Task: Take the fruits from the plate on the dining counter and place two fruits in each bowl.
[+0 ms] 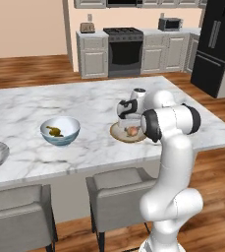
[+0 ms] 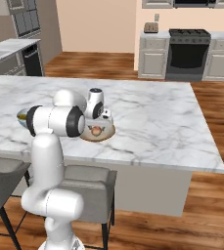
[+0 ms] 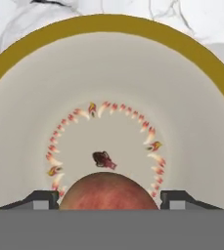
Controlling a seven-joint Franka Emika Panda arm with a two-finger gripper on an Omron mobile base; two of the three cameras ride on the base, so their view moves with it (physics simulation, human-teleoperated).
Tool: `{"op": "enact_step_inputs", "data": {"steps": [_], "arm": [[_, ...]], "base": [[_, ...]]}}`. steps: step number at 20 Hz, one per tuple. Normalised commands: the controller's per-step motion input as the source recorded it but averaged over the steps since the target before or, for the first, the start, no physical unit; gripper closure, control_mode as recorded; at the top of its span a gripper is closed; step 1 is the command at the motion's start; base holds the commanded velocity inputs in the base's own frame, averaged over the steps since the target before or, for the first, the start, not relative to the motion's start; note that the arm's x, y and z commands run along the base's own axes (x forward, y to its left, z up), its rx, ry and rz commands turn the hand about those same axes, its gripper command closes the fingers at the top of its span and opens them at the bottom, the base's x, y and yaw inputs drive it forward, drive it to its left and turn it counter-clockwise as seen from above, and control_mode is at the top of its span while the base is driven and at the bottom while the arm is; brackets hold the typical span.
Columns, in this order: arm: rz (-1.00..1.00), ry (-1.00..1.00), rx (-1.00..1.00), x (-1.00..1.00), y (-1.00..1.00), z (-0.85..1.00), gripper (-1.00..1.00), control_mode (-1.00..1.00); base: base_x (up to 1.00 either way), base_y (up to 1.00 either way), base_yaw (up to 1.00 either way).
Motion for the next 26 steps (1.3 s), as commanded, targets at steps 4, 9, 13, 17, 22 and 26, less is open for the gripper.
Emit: {"op": "enact_step_inputs", "data": {"steps": [4,9,13,17,22,26], "arm": [[0.0,0.0,0.0,0.02,0.0,0.2,-1.0,-1.0],[-0.01,0.0,0.0,-0.25,0.0,0.74,-1.0,-1.0],[-0.07,-0.02,0.0,-1.0,0.0,0.44,-1.0,-1.0],[0.0,-0.01,0.0,-1.0,-0.03,0.44,-1.0,-1.0],[0.0,-0.06,0.0,-0.82,0.08,0.27,-1.0,-1.0],[0.0,0.0,0.0,-0.41,0.14,0.12,-1.0,-1.0]], "base": [[0.0,0.0,0.0],[0.0,0.0,0.0],[0.0,0.0,0.0],[0.0,0.0,0.0],[0.0,0.0,0.0],[0.0,0.0,0.0]]}}
